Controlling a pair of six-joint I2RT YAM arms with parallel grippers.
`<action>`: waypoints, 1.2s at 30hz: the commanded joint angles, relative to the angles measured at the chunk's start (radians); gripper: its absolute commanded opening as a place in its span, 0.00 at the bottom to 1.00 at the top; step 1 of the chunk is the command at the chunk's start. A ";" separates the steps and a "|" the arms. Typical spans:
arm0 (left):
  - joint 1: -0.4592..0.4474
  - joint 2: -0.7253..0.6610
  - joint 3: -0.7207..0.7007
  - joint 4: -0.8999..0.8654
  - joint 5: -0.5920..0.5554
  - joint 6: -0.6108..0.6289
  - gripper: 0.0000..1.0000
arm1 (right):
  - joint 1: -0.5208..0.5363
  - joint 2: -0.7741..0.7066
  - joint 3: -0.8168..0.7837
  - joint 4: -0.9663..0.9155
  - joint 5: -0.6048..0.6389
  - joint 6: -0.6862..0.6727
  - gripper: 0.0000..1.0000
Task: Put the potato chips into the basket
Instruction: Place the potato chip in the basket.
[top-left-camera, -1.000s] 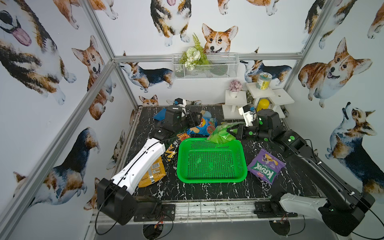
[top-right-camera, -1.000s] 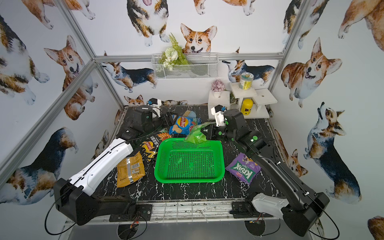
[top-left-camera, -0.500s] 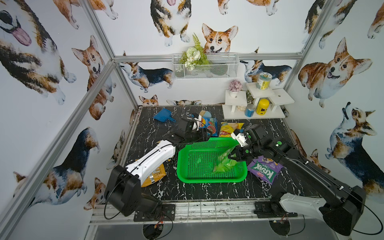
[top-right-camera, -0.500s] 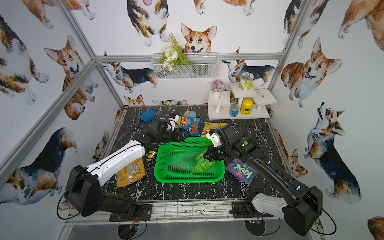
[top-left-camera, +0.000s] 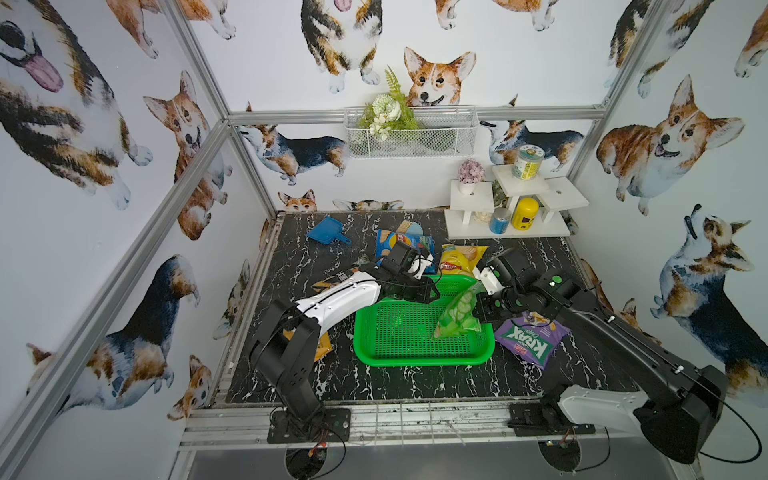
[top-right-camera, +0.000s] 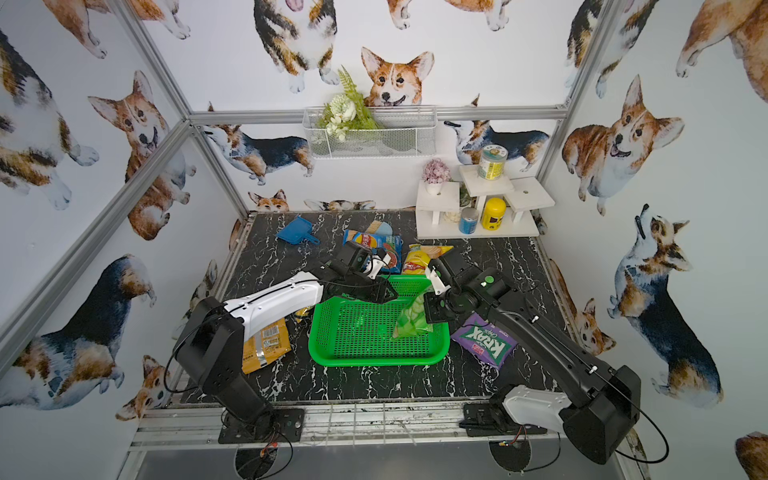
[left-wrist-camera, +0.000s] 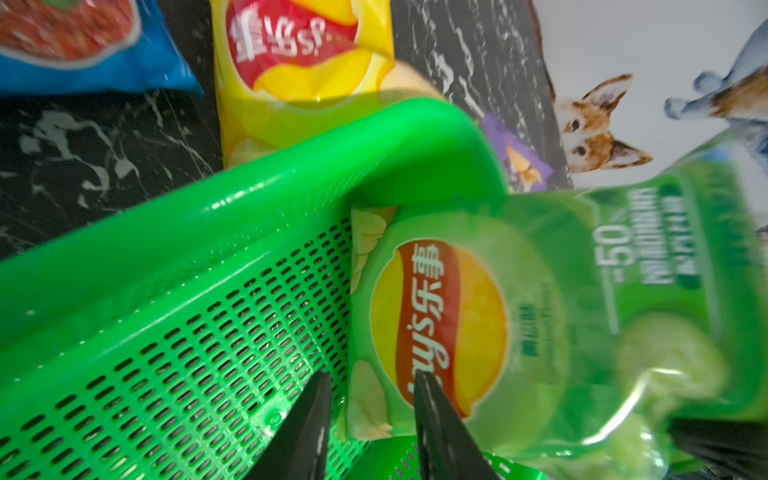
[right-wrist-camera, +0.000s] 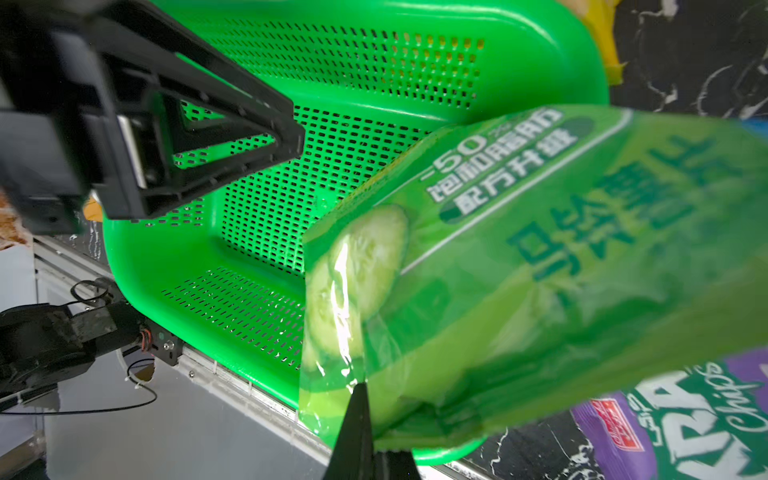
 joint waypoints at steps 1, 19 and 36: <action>-0.021 0.033 0.017 -0.040 -0.001 0.049 0.39 | -0.001 -0.007 0.012 -0.024 0.076 0.037 0.06; -0.177 0.118 0.061 -0.011 0.006 0.007 0.35 | -0.130 -0.006 0.126 0.064 0.101 0.093 0.54; -0.126 0.140 0.200 -0.228 -0.206 -0.065 0.44 | -0.340 -0.047 0.114 0.267 0.128 0.062 0.69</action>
